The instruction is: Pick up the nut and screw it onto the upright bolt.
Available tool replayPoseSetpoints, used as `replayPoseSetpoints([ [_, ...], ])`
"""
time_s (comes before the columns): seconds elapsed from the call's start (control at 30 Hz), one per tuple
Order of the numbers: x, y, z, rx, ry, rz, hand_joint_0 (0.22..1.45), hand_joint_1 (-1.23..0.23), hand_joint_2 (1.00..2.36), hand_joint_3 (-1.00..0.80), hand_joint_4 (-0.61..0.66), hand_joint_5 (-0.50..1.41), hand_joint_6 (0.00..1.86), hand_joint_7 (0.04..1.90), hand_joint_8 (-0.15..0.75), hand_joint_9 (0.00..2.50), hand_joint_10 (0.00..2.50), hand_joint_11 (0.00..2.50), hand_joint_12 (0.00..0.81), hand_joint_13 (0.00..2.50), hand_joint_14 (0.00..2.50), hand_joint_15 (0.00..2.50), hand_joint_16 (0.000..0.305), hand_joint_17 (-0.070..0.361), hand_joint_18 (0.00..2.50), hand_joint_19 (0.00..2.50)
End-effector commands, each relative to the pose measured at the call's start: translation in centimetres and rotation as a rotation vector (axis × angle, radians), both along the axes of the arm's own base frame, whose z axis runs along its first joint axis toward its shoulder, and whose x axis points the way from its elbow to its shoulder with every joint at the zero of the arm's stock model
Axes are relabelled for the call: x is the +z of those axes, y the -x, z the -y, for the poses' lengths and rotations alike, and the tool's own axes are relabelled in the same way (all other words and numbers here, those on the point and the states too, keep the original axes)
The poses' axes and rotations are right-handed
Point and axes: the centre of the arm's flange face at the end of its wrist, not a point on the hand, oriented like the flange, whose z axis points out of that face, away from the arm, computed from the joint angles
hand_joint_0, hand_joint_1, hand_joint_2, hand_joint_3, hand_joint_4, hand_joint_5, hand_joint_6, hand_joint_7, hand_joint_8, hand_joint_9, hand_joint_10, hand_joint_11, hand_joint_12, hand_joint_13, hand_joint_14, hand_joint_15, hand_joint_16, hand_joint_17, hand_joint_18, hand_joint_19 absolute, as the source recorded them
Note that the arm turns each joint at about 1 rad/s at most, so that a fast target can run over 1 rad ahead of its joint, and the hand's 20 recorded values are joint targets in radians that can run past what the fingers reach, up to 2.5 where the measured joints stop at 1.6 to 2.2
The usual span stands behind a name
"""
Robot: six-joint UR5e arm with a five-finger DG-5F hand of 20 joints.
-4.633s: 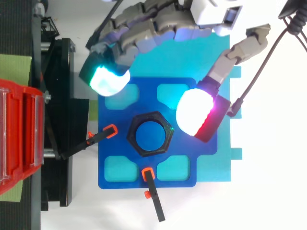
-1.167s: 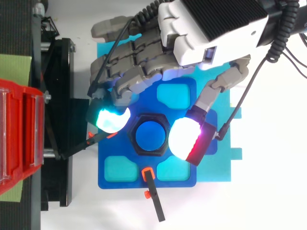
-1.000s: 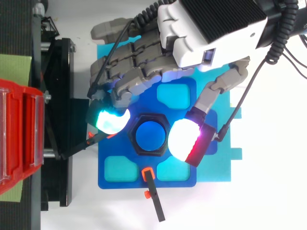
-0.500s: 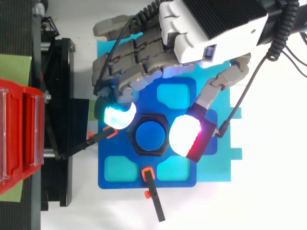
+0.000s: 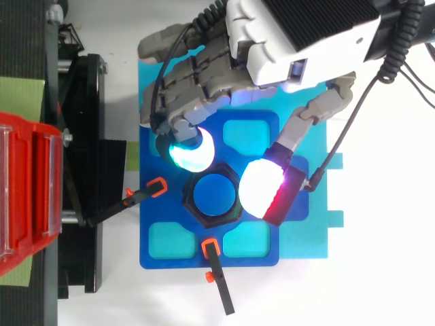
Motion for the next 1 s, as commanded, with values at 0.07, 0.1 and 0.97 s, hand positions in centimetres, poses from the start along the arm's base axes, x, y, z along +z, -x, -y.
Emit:
replayPoseSetpoints([
  [0.07, 0.0, 0.1, 0.2, -0.002, 0.002, 0.002, 0.5, -0.36, 1.0, -0.5, 0.15, -0.07, 0.72, 1.21, 0.268, 0.88, 0.0, 0.0, 0.271, 0.73, 0.0, 0.02, 0.031, 0.069, 0.42, 0.0],
  [0.1, 0.0, 0.0, 0.3, -0.004, 0.001, 0.003, 0.5, -0.37, 1.0, -0.5, 0.17, -0.06, 0.73, 1.19, 0.272, 0.9, 0.0, 0.0, 0.266, 0.75, 0.0, 0.02, 0.03, 0.068, 0.43, 0.0],
  [0.97, 0.8, 0.3, 2.2, -0.013, 0.005, 0.02, 0.51, -0.38, 1.0, -0.5, 0.09, 0.02, 0.8, 1.03, 0.243, 2.03, 0.02, 0.75, 0.208, 1.49, 0.01, 0.31, 0.012, 0.027, 1.13, 0.33],
])
